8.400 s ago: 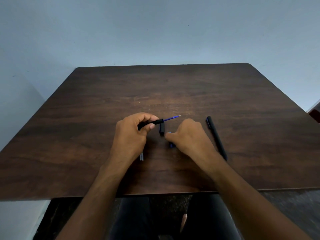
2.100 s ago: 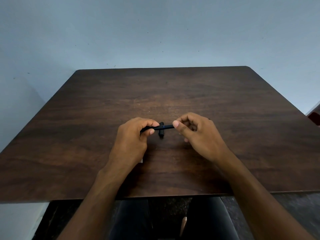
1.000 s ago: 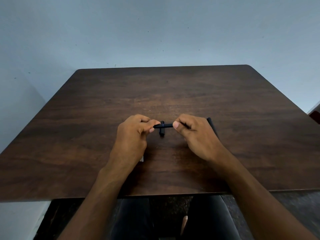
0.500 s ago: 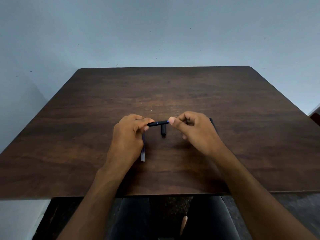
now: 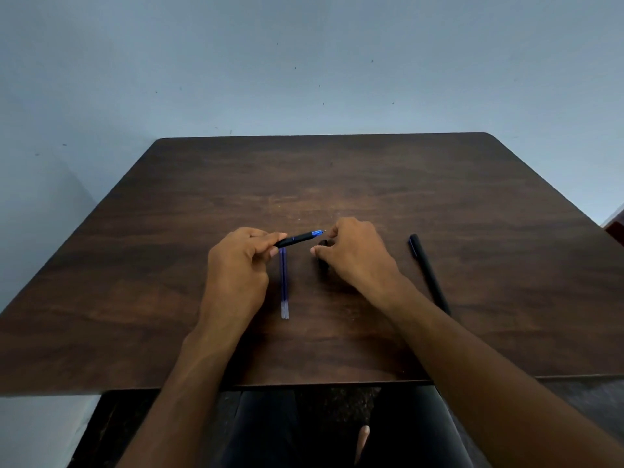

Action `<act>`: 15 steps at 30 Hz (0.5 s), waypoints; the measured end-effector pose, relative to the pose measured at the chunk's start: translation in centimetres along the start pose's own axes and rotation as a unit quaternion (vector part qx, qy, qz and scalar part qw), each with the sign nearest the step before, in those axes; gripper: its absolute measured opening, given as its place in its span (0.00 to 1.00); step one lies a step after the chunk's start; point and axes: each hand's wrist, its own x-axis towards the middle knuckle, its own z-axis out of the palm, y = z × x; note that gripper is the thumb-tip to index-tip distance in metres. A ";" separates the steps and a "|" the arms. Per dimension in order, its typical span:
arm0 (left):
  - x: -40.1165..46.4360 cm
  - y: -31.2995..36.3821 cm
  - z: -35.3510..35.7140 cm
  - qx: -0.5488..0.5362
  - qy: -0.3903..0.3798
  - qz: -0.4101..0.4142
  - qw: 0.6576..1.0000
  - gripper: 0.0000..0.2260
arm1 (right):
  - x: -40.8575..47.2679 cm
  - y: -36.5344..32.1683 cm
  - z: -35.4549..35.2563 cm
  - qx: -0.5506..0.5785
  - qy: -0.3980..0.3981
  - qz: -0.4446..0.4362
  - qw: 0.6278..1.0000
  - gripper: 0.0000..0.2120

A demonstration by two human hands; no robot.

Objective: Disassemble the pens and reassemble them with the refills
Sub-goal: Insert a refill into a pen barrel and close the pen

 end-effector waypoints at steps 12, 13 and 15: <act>-0.1 0.0 0.1 -0.009 -0.009 -0.002 1.000 0.13 | -0.9 2.4 -1.6 0.219 0.068 0.000 0.973 0.05; -0.1 -0.1 0.1 -0.008 -0.010 0.001 1.000 0.13 | -1.2 2.8 -1.8 0.315 0.061 0.015 0.947 0.06; 0.0 -0.2 0.2 -0.002 -0.011 0.007 1.000 0.14 | -1.7 3.4 -2.1 0.473 0.038 0.034 0.880 0.05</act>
